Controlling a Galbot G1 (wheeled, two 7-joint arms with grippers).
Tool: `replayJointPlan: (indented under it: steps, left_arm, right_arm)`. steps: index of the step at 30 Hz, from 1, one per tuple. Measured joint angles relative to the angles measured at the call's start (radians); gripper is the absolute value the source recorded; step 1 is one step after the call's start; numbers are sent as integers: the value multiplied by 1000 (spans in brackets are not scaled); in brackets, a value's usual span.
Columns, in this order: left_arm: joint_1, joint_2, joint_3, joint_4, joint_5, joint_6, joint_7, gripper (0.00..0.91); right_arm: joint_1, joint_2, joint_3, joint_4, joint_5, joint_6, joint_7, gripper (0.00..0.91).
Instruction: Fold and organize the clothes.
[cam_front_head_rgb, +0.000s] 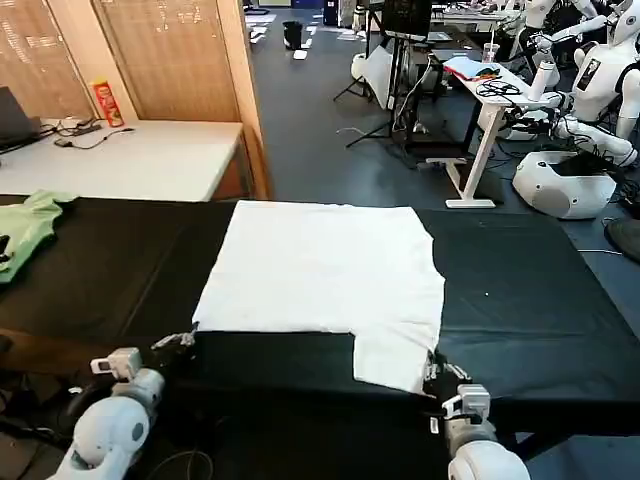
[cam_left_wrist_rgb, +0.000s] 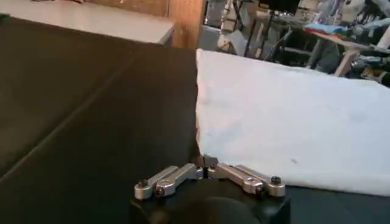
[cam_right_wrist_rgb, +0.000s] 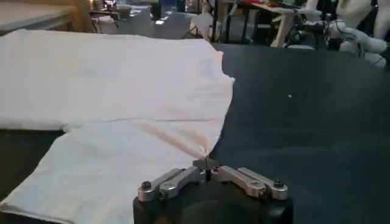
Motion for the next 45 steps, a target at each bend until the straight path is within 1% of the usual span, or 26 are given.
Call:
replayJointPlan:
  steps: [1, 4, 7, 10, 14, 16, 19, 21, 24, 29, 35, 41, 45]
  left_arm:
    - [8, 1, -3, -13, 4, 2, -5, 0]
    - [36, 6, -14, -58, 5, 6, -21, 0]
    - [80, 10, -28, -110, 0, 11, -28, 0]
    - [143, 12, -52, -168, -1, 9, -31, 0]
    - [235, 12, -91, -232, -7, -6, -29, 0]
    - [253, 6, -104, -249, -9, -16, -30, 0]
    - [251, -8, -107, -258, 10, -30, -29, 0]
    - [229, -22, -102, -257, 37, -39, -26, 0]
    - [179, -48, -84, -238, 69, -44, -27, 0]
    - [69, -91, -44, -181, 116, -55, -27, 0]
    - [-61, -108, -11, -77, 156, -64, -27, 0]
    - [-158, -103, 26, 18, 195, -72, -22, 0]
    - [-204, -103, 39, 71, 208, -75, -21, 0]
  right_arm:
    - [-14, -2, 3, 18, 0, -3, 3, 20]
    - [-63, -12, 18, 76, 2, -5, 6, 29]
    - [-115, -21, 31, 127, 9, 6, 3, 29]
    - [-134, -28, 47, 154, 48, 35, -1, 29]
    - [-108, -42, 61, 141, 95, 95, -24, 29]
    - [-72, -54, 56, 111, 111, 127, -33, 20]
    - [9, -77, 43, 30, 116, 175, -46, 29]
    - [76, -94, 32, -29, 129, 201, -55, 29]
    - [183, -111, 6, -118, 134, 223, -61, 29]
    - [331, -123, -26, -254, 144, 239, -71, 29]
    - [466, -127, -66, -401, 141, 249, -81, 29]
    - [544, -108, -73, -495, 132, 263, -85, 29]
    - [553, -103, -71, -519, 141, 272, -103, 29]
